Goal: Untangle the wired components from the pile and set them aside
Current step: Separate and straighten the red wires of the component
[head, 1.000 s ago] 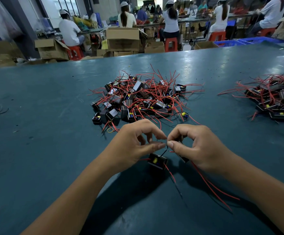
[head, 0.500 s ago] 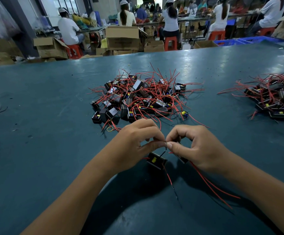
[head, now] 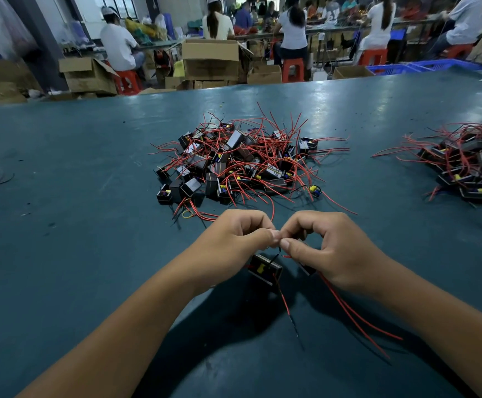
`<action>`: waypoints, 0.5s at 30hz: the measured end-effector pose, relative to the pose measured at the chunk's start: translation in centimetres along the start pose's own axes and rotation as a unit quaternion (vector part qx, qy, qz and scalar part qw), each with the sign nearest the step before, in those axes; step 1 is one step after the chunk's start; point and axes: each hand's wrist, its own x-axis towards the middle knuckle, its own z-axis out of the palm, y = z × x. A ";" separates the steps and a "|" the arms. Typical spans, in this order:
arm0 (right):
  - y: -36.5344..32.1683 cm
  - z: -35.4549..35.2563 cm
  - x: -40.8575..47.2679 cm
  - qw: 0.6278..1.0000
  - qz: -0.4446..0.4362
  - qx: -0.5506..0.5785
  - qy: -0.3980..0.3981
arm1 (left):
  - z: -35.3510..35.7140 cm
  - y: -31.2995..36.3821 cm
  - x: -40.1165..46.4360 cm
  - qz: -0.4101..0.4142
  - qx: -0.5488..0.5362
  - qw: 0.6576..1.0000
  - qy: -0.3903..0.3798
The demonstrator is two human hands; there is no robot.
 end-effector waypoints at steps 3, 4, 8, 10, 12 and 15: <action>0.0 0.0 0.1 1.000 0.004 0.002 0.006 | 0.3 -0.1 0.1 -0.031 -0.019 0.999 0.007; 0.0 0.1 0.0 1.000 0.005 0.002 0.006 | 0.3 -0.1 0.1 -0.037 -0.020 0.999 0.004; -0.2 0.2 0.1 1.000 0.013 0.016 0.001 | 0.3 -0.1 0.1 -0.049 -0.048 0.998 0.005; -0.2 0.2 0.1 0.999 0.022 0.039 -0.001 | 0.5 -0.1 0.3 -0.055 -0.059 0.997 0.009; 0.0 -0.1 0.2 0.998 0.038 0.057 -0.001 | 0.6 0.0 0.4 -0.068 -0.087 0.994 0.017; 0.4 -0.3 0.3 0.988 0.083 0.133 -0.005 | 0.5 0.0 0.4 -0.080 -0.117 0.990 -0.005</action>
